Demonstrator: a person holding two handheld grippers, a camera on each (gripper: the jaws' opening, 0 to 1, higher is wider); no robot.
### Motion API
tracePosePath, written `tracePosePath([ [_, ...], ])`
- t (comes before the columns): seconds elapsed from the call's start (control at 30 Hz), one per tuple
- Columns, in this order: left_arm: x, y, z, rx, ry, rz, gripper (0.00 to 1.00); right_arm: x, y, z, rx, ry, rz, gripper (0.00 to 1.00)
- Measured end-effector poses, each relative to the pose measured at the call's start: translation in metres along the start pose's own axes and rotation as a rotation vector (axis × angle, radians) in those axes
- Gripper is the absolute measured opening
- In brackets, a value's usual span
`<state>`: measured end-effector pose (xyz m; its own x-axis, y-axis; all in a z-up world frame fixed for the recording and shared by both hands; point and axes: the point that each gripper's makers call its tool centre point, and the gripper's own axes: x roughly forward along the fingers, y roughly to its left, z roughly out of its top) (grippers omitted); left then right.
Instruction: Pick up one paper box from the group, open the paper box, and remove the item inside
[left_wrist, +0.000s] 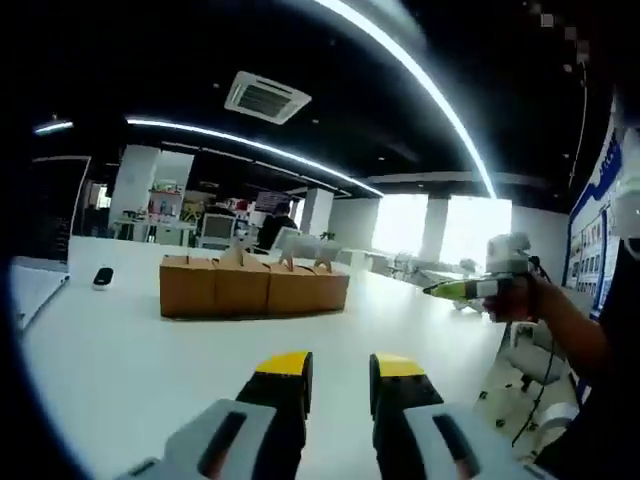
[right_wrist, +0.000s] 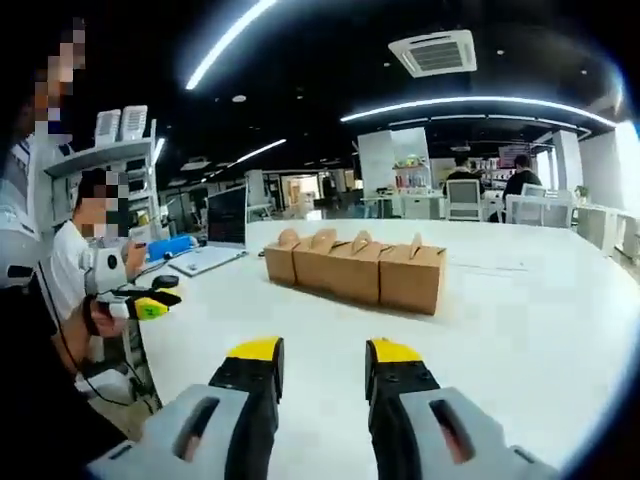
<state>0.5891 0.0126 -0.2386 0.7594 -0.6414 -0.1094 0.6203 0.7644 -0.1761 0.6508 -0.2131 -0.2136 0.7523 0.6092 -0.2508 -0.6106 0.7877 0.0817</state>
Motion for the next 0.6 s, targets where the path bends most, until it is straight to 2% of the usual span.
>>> tracePosePath([
  [0.07, 0.000, -0.002, -0.002, 0.025, 0.011, -0.010, 0.25, 0.005, -0.002, 0.002, -0.005, 0.005, -0.001, 0.33],
  [0.2, -0.004, 0.000, 0.001, 0.013, -0.012, -0.017, 0.25, 0.020, -0.014, 0.010, -0.023, 0.008, -0.021, 0.32],
  [0.3, -0.008, -0.001, 0.000, 0.094, -0.006, -0.022, 0.25, 0.038, -0.018, 0.022, -0.077, 0.015, -0.013, 0.32],
  [0.37, -0.011, -0.002, -0.003, 0.089, -0.002, -0.030, 0.25, 0.054, -0.022, 0.035, -0.105, 0.012, -0.013, 0.31],
  [0.47, -0.015, 0.003, -0.005, 0.035, 0.001, -0.034, 0.25, 0.073, -0.031, 0.052, -0.120, -0.008, -0.033, 0.31],
  [0.6, -0.021, 0.015, -0.003, 0.011, -0.023, -0.004, 0.25, 0.099, -0.043, 0.068, -0.128, -0.011, -0.060, 0.32],
])
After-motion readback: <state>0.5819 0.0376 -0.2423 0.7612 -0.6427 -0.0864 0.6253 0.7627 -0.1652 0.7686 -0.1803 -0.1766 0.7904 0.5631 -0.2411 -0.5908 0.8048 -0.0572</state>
